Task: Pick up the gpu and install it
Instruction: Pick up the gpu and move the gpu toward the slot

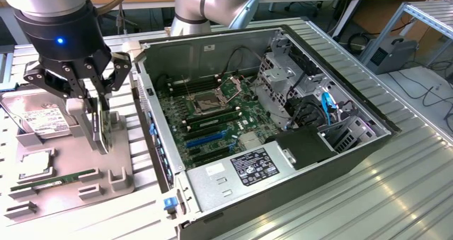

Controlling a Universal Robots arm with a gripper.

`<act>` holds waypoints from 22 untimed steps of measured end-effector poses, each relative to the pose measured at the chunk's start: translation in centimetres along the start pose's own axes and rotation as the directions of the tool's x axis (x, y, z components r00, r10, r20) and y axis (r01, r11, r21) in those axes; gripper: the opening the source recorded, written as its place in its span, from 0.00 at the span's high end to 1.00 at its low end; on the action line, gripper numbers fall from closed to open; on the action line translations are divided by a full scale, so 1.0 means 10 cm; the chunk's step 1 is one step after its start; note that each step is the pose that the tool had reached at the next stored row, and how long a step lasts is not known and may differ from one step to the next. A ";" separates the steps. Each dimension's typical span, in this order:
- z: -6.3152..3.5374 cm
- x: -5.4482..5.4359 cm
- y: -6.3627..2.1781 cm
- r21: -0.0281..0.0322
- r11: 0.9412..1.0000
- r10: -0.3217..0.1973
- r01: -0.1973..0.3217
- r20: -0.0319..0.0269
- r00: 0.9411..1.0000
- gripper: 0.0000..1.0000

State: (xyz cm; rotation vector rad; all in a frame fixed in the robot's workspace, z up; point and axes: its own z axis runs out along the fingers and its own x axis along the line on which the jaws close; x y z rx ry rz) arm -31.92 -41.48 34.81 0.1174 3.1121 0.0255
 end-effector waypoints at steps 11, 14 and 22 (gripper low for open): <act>-0.020 0.00 0.000 0.000 1.000 0.000 0.000 0.000 1.000 0.73; -0.027 0.00 0.000 0.000 1.000 0.000 0.000 0.000 1.000 0.73; -0.047 0.00 0.001 0.001 1.000 0.000 0.000 0.000 1.000 0.73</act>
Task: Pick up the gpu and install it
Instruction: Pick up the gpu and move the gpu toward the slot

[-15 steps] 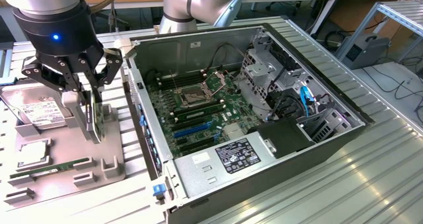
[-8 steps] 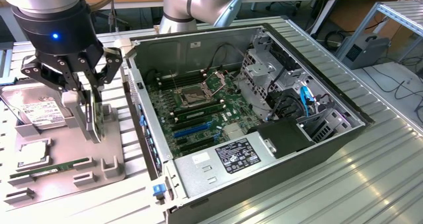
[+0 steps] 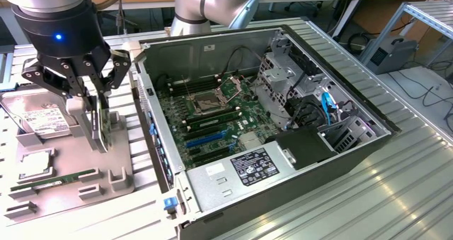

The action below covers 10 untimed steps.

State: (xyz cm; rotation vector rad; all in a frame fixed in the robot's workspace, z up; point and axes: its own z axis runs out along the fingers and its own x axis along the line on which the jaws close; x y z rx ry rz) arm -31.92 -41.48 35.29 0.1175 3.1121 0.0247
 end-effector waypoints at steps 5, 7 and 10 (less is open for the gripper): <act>-0.015 0.00 0.000 0.000 1.000 0.000 0.000 0.000 1.000 0.73; -0.019 0.00 0.000 0.000 1.000 0.000 0.000 0.000 1.000 0.73; -0.025 0.00 0.000 0.000 1.000 0.000 0.000 0.000 1.000 0.73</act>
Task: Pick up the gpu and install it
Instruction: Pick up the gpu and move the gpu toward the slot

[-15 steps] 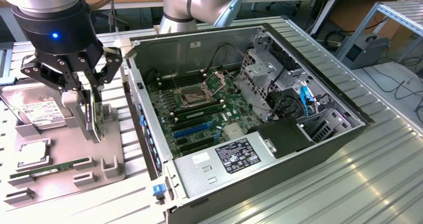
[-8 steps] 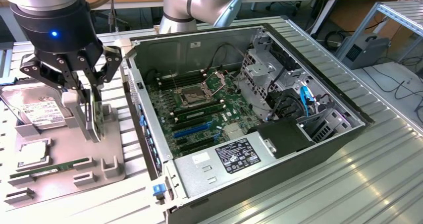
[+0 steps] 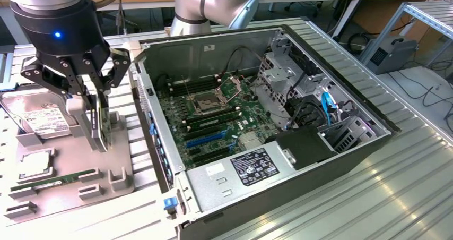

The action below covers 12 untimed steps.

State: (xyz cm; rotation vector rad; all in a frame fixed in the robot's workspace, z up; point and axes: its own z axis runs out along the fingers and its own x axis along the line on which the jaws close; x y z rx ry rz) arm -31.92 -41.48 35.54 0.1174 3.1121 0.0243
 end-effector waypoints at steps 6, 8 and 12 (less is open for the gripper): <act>-0.013 0.00 0.000 0.000 1.000 0.000 0.000 0.000 1.000 0.73; -0.017 0.00 0.000 0.000 1.000 0.000 0.000 0.000 1.000 0.73; -0.028 0.00 0.001 0.001 1.000 0.000 0.000 0.000 1.000 0.73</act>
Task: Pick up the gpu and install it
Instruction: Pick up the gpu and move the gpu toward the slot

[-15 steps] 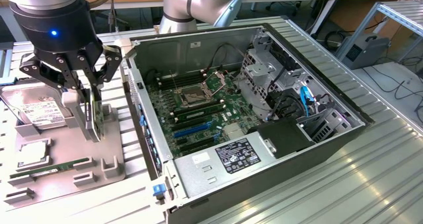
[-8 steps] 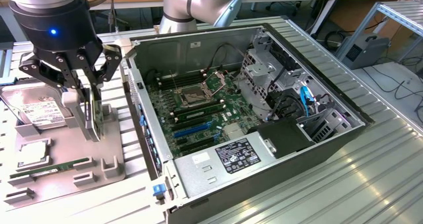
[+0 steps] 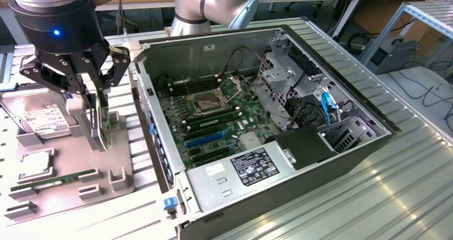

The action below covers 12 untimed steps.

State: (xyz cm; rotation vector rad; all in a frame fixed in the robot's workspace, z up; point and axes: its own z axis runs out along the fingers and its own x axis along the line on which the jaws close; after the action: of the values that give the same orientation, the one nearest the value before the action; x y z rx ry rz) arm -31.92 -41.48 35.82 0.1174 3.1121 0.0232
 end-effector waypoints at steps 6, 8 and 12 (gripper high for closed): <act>-0.011 0.00 0.000 0.001 1.000 0.000 0.000 0.000 1.000 0.73; -0.013 0.00 0.000 0.001 1.000 0.000 0.000 0.000 1.000 0.73; -0.022 0.00 0.000 0.001 1.000 0.000 0.000 0.000 1.000 0.73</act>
State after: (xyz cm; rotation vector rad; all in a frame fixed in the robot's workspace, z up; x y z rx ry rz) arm -31.92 -41.48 36.04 0.1173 3.1121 0.0212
